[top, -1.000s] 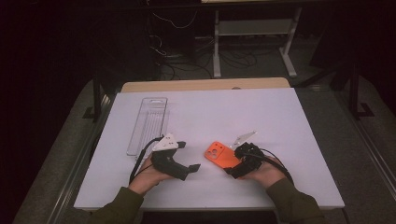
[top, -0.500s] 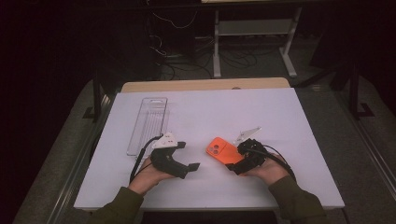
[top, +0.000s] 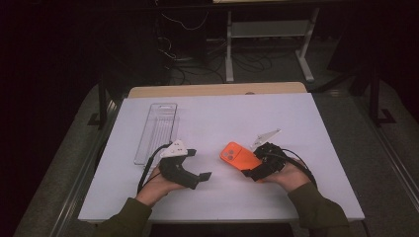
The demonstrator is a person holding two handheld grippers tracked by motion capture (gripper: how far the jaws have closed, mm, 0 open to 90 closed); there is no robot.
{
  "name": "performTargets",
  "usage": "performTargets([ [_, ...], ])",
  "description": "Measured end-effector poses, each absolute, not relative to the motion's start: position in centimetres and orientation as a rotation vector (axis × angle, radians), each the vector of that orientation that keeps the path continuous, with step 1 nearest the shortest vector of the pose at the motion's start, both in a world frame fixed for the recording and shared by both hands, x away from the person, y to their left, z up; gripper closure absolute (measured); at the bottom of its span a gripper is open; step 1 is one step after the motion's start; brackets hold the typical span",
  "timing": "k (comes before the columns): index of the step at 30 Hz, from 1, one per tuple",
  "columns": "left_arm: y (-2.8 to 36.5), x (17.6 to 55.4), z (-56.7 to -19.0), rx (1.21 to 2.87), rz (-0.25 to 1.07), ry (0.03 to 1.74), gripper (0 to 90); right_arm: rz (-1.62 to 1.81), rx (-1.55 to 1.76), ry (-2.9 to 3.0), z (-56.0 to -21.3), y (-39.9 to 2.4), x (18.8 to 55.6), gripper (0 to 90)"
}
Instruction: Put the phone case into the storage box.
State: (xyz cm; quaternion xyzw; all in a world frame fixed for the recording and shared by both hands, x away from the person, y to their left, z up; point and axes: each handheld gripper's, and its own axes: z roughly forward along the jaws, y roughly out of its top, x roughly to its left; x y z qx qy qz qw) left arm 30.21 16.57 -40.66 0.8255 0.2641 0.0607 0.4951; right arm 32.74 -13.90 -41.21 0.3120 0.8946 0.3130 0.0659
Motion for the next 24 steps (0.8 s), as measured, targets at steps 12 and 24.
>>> performTargets([
  [12,16.5,30.2,-40.7,2.001,0.124,0.636,0.0,0.966,0.909,2.697,-39.9,-14.3,33.1,15.3],
  [24,16.5,30.3,-40.8,2.01,0.115,0.631,0.0,0.993,0.897,2.692,-38.6,-14.7,34.3,15.3],
])
